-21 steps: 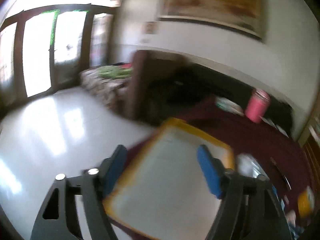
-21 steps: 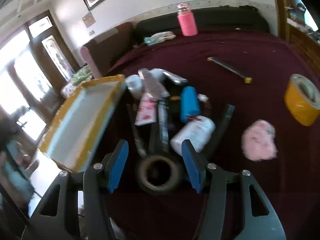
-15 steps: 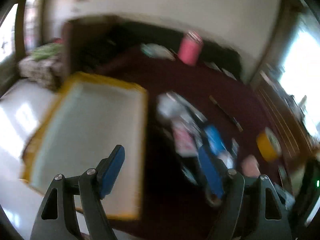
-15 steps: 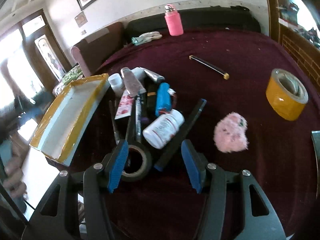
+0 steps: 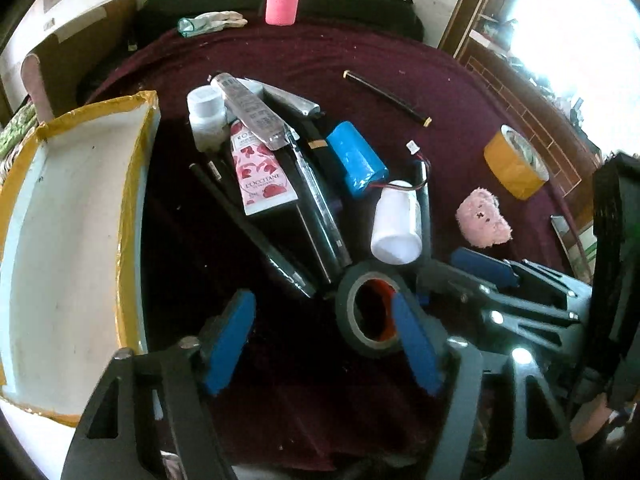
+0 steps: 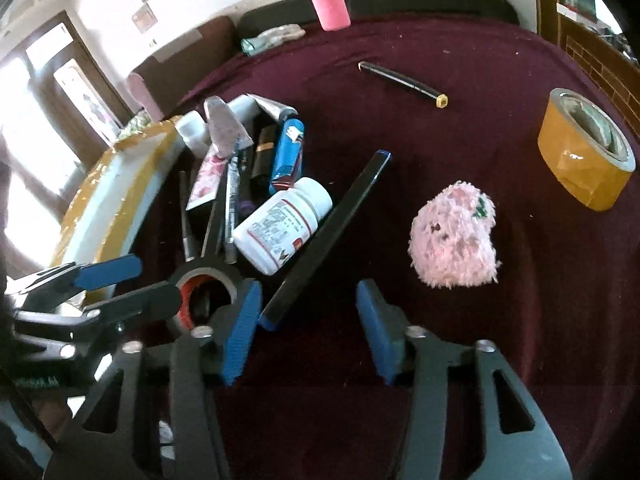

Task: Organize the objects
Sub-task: 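Grasp the black electrical tape roll with the left tool while the right tool grasps a black stick, then carry both held items over the white foam tray and open both tools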

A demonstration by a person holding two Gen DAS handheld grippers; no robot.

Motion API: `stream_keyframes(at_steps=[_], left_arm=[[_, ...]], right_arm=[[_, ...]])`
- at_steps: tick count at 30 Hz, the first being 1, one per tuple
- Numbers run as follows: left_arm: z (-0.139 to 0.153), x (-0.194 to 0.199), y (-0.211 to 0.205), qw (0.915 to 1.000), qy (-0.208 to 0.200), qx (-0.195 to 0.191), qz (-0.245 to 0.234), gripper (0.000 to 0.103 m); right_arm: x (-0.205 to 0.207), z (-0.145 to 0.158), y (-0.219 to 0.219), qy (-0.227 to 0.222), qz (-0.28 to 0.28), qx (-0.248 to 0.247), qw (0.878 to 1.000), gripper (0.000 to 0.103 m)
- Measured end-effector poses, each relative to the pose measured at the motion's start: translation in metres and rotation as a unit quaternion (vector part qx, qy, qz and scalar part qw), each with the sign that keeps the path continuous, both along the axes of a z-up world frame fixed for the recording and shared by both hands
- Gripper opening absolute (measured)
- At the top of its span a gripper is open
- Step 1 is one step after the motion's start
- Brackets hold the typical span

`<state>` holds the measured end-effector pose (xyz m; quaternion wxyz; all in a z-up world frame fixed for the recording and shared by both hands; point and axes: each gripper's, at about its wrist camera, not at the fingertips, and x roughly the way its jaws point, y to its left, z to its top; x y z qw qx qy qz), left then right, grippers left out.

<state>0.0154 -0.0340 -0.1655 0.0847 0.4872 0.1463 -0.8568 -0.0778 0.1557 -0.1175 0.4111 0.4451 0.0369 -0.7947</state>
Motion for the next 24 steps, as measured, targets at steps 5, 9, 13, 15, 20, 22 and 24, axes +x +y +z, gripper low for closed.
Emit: stream_keyframes(at_steps=[5,9,13,15,20,22,24], left_arm=[[-0.007,-0.003,0.004,0.9998,-0.018,0.010,-0.006,0.034],[-0.009,0.002,0.005,0.9993,-0.019,0.030,-0.008,0.015],[-0.005,0.013,0.003,0.9996,-0.012,0.026,0.003,0.015],[-0.006,0.017,0.004,0.9994,-0.008,0.031,0.011,0.014],[-0.010,0.019,0.002,0.9992,-0.005,0.039,0.013,0.015],[-0.012,0.020,0.000,0.9990,0.008,0.043,0.009,0.015],[-0.010,0.018,0.001,0.9990,0.009,0.042,0.010,0.015]], right_arm=[[-0.014,-0.002,-0.004,-0.019,-0.011,0.025,0.999,0.033],[-0.015,0.000,-0.009,-0.008,-0.014,0.058,0.998,0.022],[-0.014,0.001,-0.002,-0.004,-0.029,0.090,0.996,0.012],[-0.014,0.000,0.006,-0.006,-0.043,0.094,0.995,0.012],[-0.011,0.001,0.006,0.020,-0.056,0.103,0.993,0.013],[-0.009,0.002,0.003,0.042,-0.062,0.105,0.992,0.013],[-0.010,0.000,0.003,0.059,-0.069,0.096,0.991,0.013]])
